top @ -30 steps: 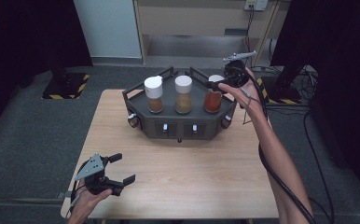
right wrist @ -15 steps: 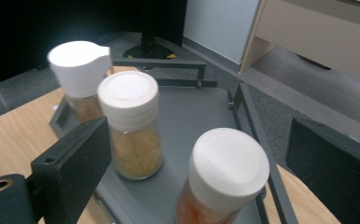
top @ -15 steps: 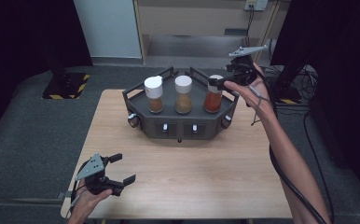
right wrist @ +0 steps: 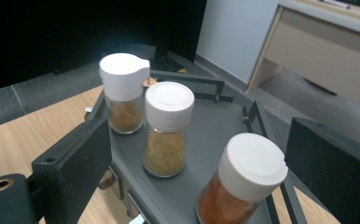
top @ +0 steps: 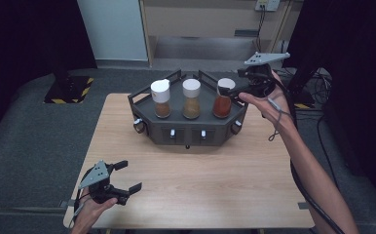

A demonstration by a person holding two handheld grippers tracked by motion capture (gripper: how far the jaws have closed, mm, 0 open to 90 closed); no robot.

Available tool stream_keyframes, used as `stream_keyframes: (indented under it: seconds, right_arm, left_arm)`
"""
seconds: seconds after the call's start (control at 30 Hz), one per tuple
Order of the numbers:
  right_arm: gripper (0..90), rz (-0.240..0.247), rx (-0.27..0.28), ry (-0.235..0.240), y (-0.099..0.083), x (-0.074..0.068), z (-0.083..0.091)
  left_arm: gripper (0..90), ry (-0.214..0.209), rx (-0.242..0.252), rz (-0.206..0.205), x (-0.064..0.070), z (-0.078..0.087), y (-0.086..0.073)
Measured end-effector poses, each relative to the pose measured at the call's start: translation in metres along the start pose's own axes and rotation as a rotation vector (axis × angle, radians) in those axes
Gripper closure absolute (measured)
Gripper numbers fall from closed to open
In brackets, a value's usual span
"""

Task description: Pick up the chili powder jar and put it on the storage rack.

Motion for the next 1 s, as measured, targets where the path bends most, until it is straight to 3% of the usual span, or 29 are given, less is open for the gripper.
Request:
stream_keyframes:
  seconds: [0.5,1.0]
  right_arm:
    - [8.4,0.025,0.045,0.059,-0.029,-0.012,0.034]
    - [8.5,0.005,0.088,0.087,-0.066,-0.014,0.062]
  left_arm:
    - [0.1,0.0,-0.005,-0.002,0.0,0.0,0.001]
    - [0.0,0.001,-0.004,-0.003,0.0,-0.001,0.0]
Point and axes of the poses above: each handheld gripper's, and its own axes: z roughly backward along the jaws, y roughly out of its top, x roughly to its right, the point moved 4 cm from there along -z, roughly forward along the jaws, and after that the axes turned 13 degrees about -z, right-handed, at the moved point
